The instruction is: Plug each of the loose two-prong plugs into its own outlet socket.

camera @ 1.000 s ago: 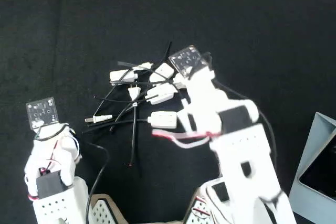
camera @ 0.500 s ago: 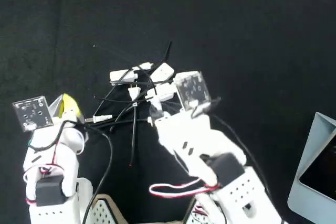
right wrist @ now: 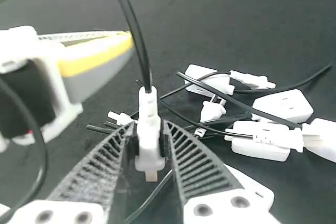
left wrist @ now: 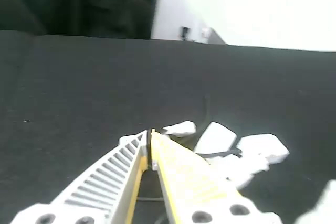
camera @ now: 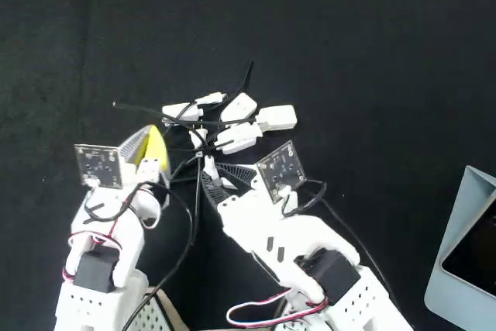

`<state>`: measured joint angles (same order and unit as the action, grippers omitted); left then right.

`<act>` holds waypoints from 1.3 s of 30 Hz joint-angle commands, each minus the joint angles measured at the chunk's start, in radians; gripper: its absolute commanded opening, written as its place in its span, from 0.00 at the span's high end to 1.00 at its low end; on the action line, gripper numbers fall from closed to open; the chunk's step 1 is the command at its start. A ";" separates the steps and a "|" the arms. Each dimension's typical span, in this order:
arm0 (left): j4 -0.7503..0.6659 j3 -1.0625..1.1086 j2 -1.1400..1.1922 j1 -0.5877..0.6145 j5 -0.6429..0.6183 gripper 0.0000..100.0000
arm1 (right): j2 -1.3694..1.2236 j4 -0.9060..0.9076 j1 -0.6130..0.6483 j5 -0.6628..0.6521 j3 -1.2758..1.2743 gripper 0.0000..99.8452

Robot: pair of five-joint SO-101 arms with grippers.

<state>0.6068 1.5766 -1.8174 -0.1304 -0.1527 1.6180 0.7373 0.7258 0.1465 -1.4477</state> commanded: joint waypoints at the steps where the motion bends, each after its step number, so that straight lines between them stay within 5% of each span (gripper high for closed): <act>1: -0.021 -0.016 -0.006 -0.111 0.052 0.97 | 0.013 -0.020 0.014 -0.017 -0.007 0.99; 26: 0.110 -0.053 -0.006 -0.443 0.394 0.97 | 0.013 0.014 0.014 -0.069 -0.070 0.99; 32: 0.109 -0.079 -0.006 -0.380 0.391 0.97 | 0.019 0.015 0.008 -0.068 -0.070 0.99; 39: 0.109 -0.108 -0.006 -0.099 0.391 0.97 | 0.013 0.015 -0.164 -0.058 -0.062 0.99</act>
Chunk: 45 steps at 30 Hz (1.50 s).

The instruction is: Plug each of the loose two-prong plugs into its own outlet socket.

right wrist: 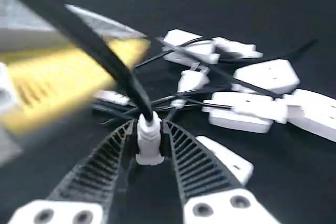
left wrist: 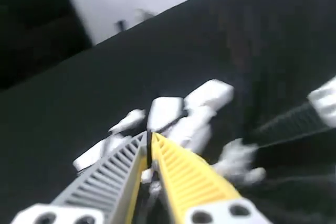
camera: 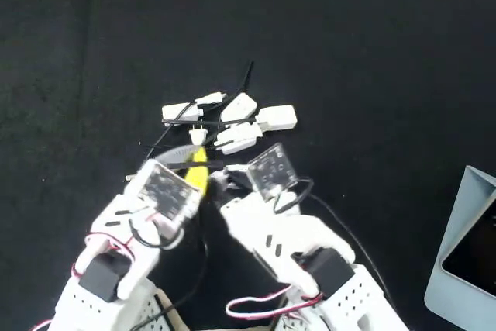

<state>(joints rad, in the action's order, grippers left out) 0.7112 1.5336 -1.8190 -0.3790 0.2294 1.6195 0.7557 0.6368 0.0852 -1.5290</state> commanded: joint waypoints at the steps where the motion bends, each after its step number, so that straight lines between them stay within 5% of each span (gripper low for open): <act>1: 0.006 -0.065 -0.005 0.194 0.009 0.97 | 0.012 -0.003 -0.095 0.003 0.019 0.99; 7: 0.121 -0.122 -0.005 0.349 -0.029 0.97 | 0.010 0.000 -0.149 0.049 0.044 0.99; 14: 0.278 -0.271 0.021 0.369 -0.026 0.97 | 0.008 0.031 -0.184 0.060 0.067 0.99; 25: 0.282 -0.447 0.545 0.366 -0.026 0.97 | 0.008 0.032 -0.196 0.109 0.073 0.99; 36: 0.226 -0.634 1.049 0.108 0.103 0.97 | 0.008 0.034 -0.384 0.106 0.128 0.98; 45: 0.230 -0.863 1.488 -0.002 0.264 0.79 | 0.008 0.107 -0.563 0.072 0.214 0.98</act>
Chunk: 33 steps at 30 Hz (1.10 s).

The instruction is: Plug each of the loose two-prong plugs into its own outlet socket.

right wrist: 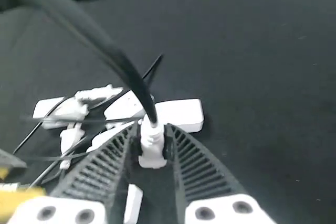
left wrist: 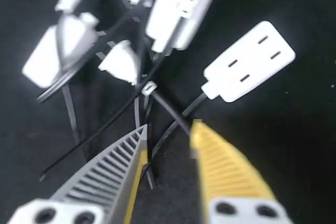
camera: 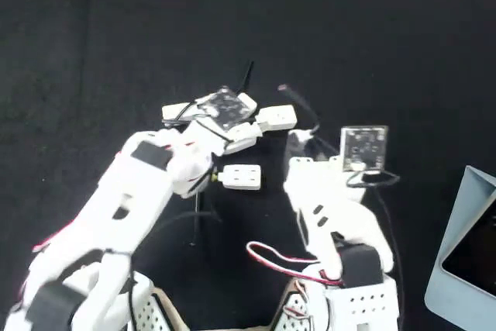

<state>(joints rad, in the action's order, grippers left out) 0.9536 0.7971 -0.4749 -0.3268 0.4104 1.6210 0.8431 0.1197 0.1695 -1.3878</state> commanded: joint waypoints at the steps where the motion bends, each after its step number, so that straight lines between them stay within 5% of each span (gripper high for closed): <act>1: -0.012 -0.145 0.186 -0.073 0.118 0.79 | 0.007 0.021 -0.055 -0.014 0.076 0.98; 8: -0.020 -0.263 0.373 -0.174 0.203 0.79 | 0.007 0.025 -0.068 -0.018 0.076 0.98; 24: -0.021 -0.483 0.707 -0.174 0.196 0.80 | 0.008 0.028 -0.068 -0.018 0.076 0.98; 33: 0.012 -0.481 0.712 -0.165 0.193 0.97 | 0.008 0.029 -0.068 -0.018 0.074 0.98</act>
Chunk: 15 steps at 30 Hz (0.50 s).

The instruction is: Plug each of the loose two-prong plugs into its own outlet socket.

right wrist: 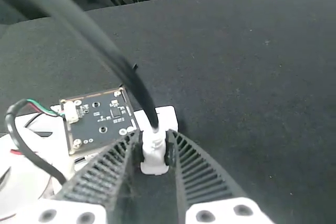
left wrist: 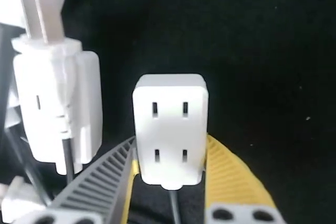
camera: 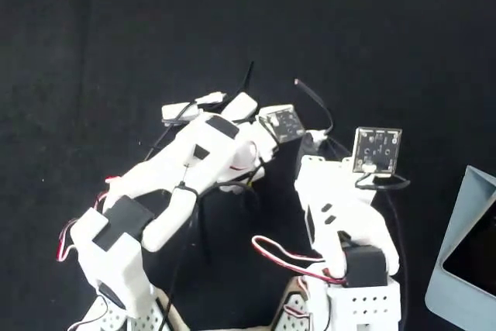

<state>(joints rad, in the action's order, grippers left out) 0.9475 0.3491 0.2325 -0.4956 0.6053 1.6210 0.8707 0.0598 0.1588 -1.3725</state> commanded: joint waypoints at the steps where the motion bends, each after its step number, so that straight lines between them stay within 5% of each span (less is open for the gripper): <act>1: 0.041 -0.033 0.005 0.015 -0.015 0.97 | 0.008 0.002 -0.008 -0.008 0.059 0.98; 11: 0.100 -0.002 -0.071 0.200 -0.226 0.96 | 0.008 0.002 0.005 -0.044 0.031 0.98; 15: 0.110 0.050 -0.124 0.206 -0.236 0.82 | 0.008 0.002 0.068 -0.049 0.019 0.98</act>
<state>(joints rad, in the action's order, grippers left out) 1.0503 0.3659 0.1880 -0.3191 0.3874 1.6226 0.8707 0.0875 0.1220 -1.3725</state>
